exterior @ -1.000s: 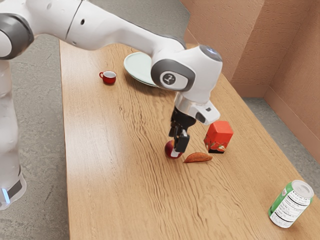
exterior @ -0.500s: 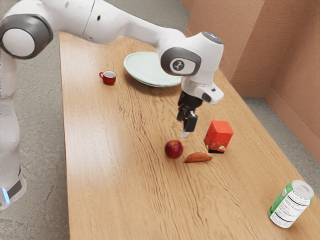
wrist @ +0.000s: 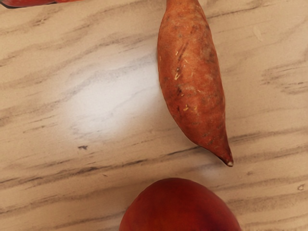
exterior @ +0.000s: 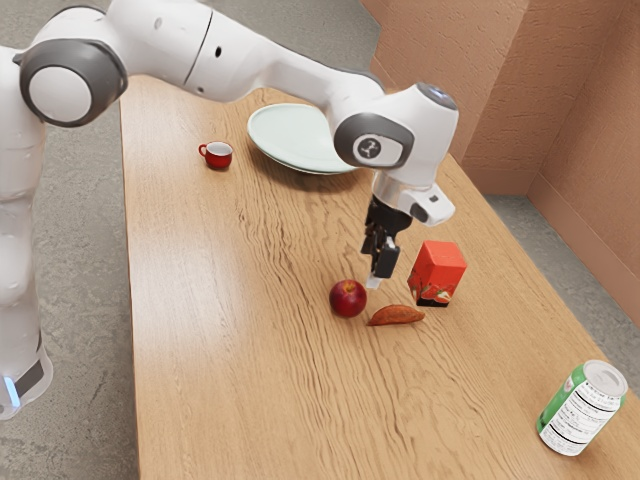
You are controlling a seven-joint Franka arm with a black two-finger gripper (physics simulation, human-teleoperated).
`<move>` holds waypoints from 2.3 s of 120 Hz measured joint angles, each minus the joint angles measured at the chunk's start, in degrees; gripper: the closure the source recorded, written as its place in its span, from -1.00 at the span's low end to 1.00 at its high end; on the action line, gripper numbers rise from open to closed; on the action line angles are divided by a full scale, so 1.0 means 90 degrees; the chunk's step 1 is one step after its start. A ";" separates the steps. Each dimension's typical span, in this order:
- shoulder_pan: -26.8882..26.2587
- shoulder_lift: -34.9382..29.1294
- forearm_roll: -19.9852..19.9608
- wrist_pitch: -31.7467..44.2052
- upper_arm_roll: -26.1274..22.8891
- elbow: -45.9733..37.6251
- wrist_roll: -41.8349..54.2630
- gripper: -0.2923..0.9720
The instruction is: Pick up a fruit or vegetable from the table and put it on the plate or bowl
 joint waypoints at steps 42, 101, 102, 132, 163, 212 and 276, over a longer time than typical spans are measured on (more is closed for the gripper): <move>-0.0138 -0.0122 -0.0186 0.0044 0.0026 -0.0539 0.0146 -0.54; -0.0131 -0.0087 -0.0406 0.0749 0.0057 -0.1142 0.0254 -0.39; -0.0129 -0.0086 -0.0406 0.0757 0.0058 -0.1142 0.0255 -0.36; -0.0102 -0.0472 -0.0309 0.0879 0.0148 -0.1135 0.0239 0.19; -0.0624 -0.1370 0.0378 -0.0079 0.1294 -0.0138 0.0183 0.19; 0.1242 0.0530 0.0498 -0.0765 0.2341 0.2200 0.1090 0.17; 0.1961 0.1144 -0.0094 -0.1002 0.2371 0.2475 0.2439 -0.43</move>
